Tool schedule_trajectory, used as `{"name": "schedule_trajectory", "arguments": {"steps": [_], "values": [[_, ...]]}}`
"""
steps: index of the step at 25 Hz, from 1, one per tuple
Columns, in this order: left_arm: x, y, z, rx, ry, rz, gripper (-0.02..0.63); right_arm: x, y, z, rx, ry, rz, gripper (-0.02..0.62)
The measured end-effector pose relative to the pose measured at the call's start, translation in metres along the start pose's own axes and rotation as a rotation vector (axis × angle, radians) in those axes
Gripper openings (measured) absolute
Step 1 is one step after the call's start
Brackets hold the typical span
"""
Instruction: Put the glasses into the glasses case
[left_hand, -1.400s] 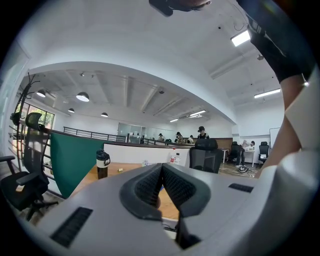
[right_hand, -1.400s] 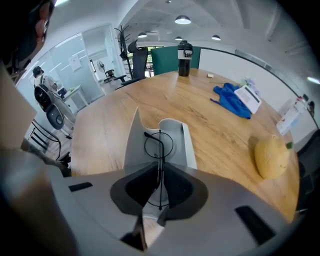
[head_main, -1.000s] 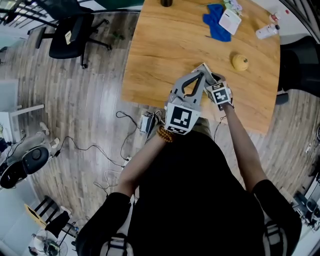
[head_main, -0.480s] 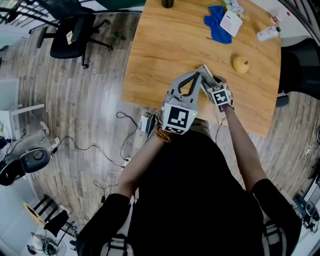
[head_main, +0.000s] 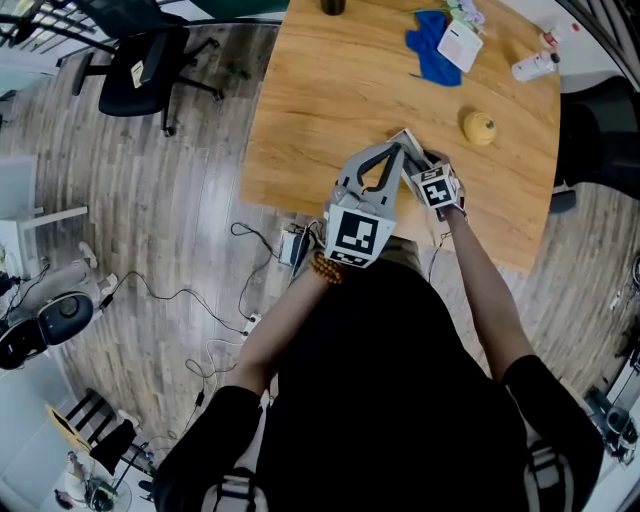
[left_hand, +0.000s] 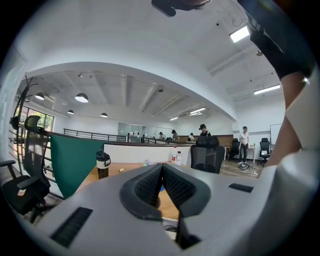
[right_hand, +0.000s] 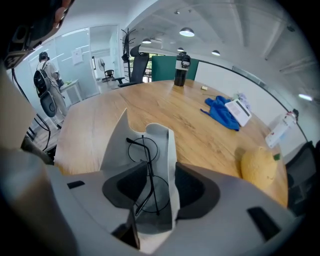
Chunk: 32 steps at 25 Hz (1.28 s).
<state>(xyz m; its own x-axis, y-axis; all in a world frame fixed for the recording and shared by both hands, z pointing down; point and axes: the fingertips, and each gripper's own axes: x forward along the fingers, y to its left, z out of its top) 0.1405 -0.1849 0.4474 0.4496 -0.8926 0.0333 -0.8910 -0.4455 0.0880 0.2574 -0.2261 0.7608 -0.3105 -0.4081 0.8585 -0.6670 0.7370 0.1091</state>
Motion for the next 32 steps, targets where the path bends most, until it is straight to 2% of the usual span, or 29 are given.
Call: {"name": "schedule_trajectory", "arguments": {"steps": [5, 13, 21, 26, 30, 32], "values": [[0.002, -0.001, 0.001, -0.013, -0.002, -0.002, 0.021, 0.001, -0.001, 0.001, 0.022, -0.008, -0.016, 0.187], [0.004, 0.000, 0.001, -0.023, 0.001, -0.004, 0.021, 0.003, -0.011, 0.002, 0.150, -0.029, -0.071, 0.139], [0.004, -0.001, 0.003, -0.026, 0.001, -0.005, 0.021, 0.005, -0.019, -0.001, 0.070, 0.039, -0.142, 0.097], [0.004, -0.005, 0.006, -0.030, -0.005, -0.019, 0.021, 0.005, -0.024, 0.002, 0.052, 0.036, -0.123, 0.083], [0.003, -0.007, 0.006, -0.029, -0.009, -0.027, 0.021, 0.004, -0.018, 0.000, 0.032, 0.058, -0.094, 0.093], [0.004, -0.008, 0.007, -0.026, -0.014, -0.032, 0.021, 0.006, -0.017, 0.000, 0.011, 0.038, -0.090, 0.136]]}}
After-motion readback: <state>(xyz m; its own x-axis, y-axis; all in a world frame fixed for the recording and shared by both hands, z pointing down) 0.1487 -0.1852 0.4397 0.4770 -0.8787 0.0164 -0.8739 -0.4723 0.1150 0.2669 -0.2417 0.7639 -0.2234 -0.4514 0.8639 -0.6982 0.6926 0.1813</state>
